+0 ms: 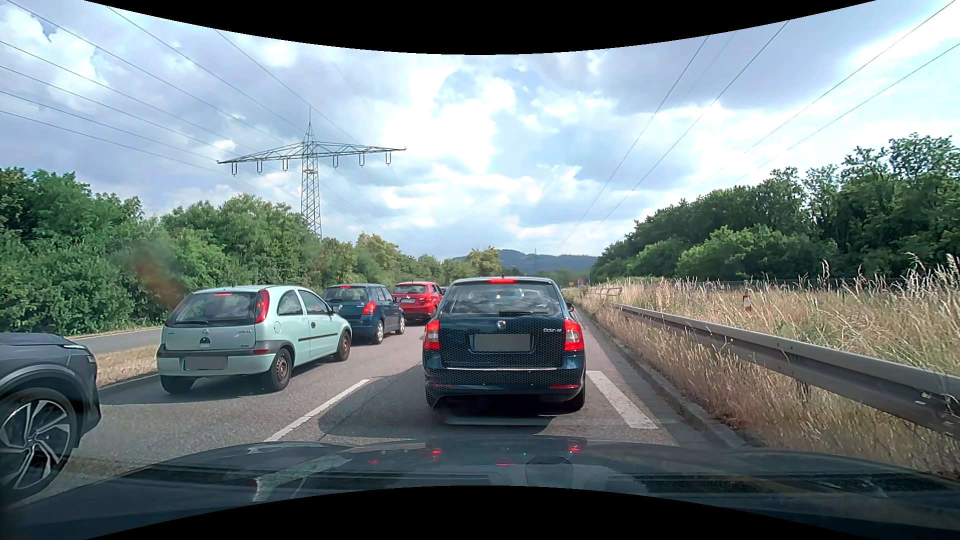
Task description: Follow the waypoints while adhering to traffic rules and regulations
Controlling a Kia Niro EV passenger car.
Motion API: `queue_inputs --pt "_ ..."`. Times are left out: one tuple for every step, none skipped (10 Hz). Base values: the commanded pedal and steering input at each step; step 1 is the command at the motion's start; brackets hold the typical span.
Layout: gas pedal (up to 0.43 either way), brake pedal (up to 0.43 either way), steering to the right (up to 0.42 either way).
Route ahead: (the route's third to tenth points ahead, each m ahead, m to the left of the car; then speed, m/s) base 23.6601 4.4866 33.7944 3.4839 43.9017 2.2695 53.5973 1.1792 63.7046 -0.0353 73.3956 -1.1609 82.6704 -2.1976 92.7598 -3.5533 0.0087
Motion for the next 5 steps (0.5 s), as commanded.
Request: queue_inputs --pt "0.000 0.262 0.008" --pt "0.000 0.262 0.008" --pt "0.000 0.262 0.008" --pt "0.000 0.262 0.008" --pt "0.000 0.262 0.008"
